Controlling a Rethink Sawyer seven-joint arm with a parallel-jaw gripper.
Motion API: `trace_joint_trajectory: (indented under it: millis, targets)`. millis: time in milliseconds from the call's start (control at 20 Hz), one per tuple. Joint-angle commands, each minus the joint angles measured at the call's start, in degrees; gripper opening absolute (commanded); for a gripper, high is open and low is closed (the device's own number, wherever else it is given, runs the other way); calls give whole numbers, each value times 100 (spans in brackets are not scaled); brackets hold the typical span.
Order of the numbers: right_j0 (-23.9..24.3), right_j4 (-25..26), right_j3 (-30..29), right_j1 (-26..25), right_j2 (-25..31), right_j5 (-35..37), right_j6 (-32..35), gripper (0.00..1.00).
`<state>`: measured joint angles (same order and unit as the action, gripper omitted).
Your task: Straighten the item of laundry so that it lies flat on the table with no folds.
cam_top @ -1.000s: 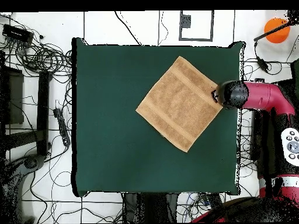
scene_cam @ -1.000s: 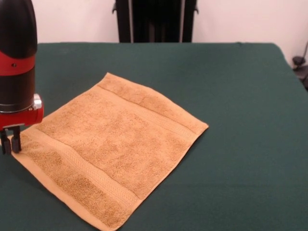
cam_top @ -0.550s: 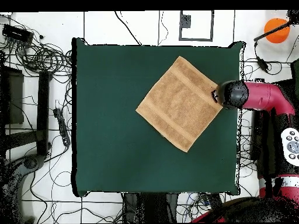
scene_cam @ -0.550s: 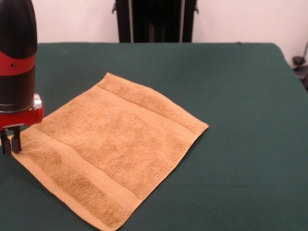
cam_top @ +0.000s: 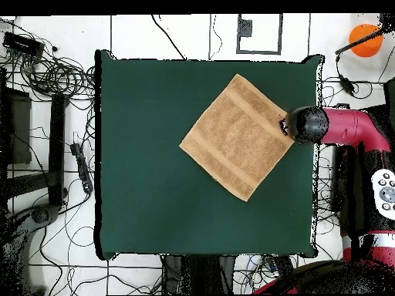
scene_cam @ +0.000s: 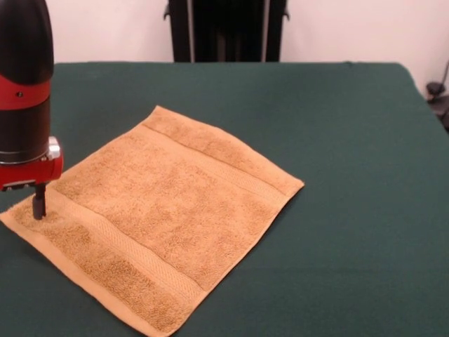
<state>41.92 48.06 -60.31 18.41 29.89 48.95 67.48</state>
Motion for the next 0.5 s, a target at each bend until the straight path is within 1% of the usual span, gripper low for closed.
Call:
trace_joint_trajectory:
  millis: [50,200,250,300,400,500]
  targets:
    - [-184,-218,-372,60,346,77,-1126,100]
    - [-218,-155,-386,99,306,17,-1088,100]
    - [-189,-209,-432,92,302,-90,-866,100]
    - [-178,-274,-455,67,284,-42,-738,100]
    - [-206,-247,-560,94,254,-209,-570,100]
    - [-265,-238,-849,192,148,-503,-65,100]
